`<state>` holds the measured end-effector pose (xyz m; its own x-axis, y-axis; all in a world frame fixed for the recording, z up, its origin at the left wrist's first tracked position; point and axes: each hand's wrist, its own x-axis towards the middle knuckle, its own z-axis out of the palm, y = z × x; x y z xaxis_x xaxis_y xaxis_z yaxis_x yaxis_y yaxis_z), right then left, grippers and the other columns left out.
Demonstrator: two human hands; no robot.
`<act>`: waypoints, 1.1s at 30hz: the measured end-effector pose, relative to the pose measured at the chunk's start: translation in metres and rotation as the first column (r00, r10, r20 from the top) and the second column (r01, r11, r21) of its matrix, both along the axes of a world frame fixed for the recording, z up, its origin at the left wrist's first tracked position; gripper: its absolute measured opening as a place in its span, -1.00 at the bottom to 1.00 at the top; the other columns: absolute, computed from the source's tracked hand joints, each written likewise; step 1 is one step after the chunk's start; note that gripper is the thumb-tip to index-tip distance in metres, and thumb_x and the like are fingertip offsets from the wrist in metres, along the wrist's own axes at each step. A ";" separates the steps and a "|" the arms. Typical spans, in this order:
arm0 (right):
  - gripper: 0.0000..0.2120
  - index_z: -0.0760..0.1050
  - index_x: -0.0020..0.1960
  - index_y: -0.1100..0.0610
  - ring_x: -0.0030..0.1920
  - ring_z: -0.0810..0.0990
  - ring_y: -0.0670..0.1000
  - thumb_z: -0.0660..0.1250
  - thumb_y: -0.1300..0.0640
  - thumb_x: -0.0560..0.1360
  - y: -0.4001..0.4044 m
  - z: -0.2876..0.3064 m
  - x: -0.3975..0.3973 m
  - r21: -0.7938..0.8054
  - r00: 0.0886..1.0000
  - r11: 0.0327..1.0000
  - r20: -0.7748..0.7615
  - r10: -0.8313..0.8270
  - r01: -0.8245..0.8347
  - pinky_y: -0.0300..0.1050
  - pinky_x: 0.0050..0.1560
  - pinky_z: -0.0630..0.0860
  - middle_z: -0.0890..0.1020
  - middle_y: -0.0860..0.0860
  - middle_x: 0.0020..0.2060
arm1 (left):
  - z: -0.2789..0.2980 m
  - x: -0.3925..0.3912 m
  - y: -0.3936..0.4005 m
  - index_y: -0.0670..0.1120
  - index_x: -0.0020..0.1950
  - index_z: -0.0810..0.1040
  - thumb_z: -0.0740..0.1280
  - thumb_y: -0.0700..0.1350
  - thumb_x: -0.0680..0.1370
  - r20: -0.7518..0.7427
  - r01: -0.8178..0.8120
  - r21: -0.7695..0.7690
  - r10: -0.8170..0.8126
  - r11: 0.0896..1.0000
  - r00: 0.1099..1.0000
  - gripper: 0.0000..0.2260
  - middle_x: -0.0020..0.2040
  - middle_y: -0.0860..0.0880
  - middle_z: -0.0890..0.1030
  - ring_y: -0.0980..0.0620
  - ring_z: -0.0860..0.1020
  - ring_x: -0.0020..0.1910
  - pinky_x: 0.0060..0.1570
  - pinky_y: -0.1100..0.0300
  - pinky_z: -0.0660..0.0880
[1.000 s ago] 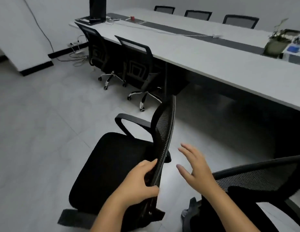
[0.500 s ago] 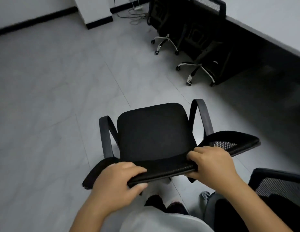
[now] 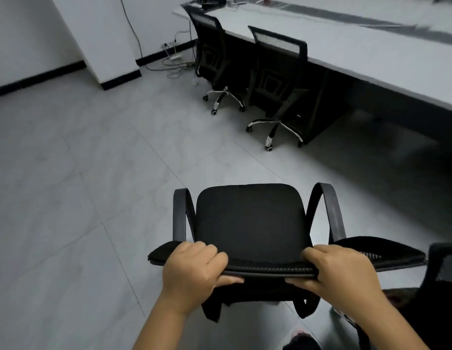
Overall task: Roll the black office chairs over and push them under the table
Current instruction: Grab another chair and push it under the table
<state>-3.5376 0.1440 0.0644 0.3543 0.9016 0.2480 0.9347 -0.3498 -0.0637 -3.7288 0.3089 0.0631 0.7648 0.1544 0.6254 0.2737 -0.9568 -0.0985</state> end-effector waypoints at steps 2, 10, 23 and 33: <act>-0.50 0.42 -0.54 0.04 -0.63 0.41 -0.04 0.08 -0.37 0.20 0.009 -0.002 -0.036 0.053 0.996 0.995 0.007 -0.086 0.086 -0.33 -0.52 0.00 0.40 -0.07 -0.65 | -0.003 -0.019 0.024 -0.08 -0.47 0.47 0.03 0.27 0.53 -0.009 0.071 -0.013 -0.071 0.997 0.997 -0.43 -0.54 0.02 0.40 0.03 0.37 -0.56 -0.36 0.24 0.18; -0.54 0.34 -0.54 0.07 -0.64 0.39 -0.02 0.54 -0.19 0.05 0.080 0.002 -0.149 0.084 0.961 0.962 0.078 -0.266 0.259 -0.33 -0.53 0.08 0.37 -0.04 -0.64 | -0.017 -0.076 0.119 -0.01 -0.17 0.42 0.02 0.30 0.51 0.021 0.062 -0.203 -0.059 0.977 0.998 -0.59 -0.37 0.00 0.54 0.07 0.33 -0.24 -0.16 0.18 0.22; -0.45 0.33 -0.52 0.11 -0.61 0.35 0.01 0.13 -0.26 0.46 0.108 -0.007 -0.133 0.375 0.916 0.889 0.190 -0.353 0.265 -0.23 -0.57 0.27 0.34 -0.01 -0.61 | -0.026 -0.031 0.161 -0.01 -0.20 0.36 0.02 0.31 0.50 0.233 0.202 -0.117 -0.171 0.972 0.957 -0.59 -0.42 -0.01 0.54 0.08 0.35 -0.25 -0.15 0.17 0.26; -0.42 0.33 -0.55 0.12 -0.60 0.35 0.04 0.20 -0.33 0.38 0.119 0.001 -0.037 0.502 0.834 0.786 0.203 -0.513 0.361 -0.19 -0.38 0.12 0.34 0.01 -0.62 | -0.008 0.090 0.183 -0.06 -0.24 0.33 -0.03 0.29 0.52 0.354 0.285 0.073 -0.292 0.956 0.889 -0.55 -0.52 -0.03 0.52 0.06 0.33 -0.31 -0.24 0.18 0.25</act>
<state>-3.5743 0.2626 0.0657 0.5173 0.4410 0.7334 0.6801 -0.7320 -0.0396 -3.6387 0.4924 0.0552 0.4989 -0.0532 0.8650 0.0059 -0.9979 -0.0648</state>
